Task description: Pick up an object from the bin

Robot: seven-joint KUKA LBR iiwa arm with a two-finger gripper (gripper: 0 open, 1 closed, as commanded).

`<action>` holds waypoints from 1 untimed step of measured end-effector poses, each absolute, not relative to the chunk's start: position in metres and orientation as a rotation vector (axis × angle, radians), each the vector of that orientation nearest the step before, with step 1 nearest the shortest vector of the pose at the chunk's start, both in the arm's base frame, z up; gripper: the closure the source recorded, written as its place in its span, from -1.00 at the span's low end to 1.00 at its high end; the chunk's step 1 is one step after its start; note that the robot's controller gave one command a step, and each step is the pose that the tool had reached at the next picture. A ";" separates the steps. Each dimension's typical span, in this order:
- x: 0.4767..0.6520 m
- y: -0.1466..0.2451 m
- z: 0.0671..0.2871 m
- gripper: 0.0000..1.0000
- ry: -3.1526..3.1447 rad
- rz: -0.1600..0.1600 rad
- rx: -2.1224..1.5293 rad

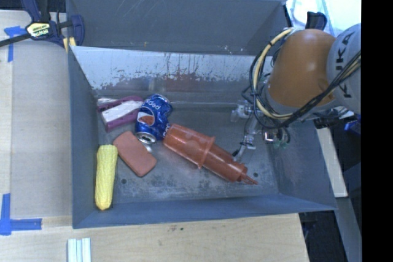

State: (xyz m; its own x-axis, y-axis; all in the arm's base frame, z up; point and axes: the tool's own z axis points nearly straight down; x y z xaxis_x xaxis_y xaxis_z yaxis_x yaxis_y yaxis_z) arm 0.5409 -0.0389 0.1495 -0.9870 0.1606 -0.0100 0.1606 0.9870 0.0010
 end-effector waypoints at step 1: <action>0.513 -0.047 0.132 -1.00 3.126 -0.002 0.226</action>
Offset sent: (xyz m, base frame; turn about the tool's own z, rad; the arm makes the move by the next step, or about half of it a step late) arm -0.0123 0.0267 -0.0795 0.0301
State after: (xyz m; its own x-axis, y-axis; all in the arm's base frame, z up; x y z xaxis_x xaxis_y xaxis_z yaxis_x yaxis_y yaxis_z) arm 0.5126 -0.0466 0.1321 -0.9896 0.1435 -0.0071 0.1435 0.9896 -0.0005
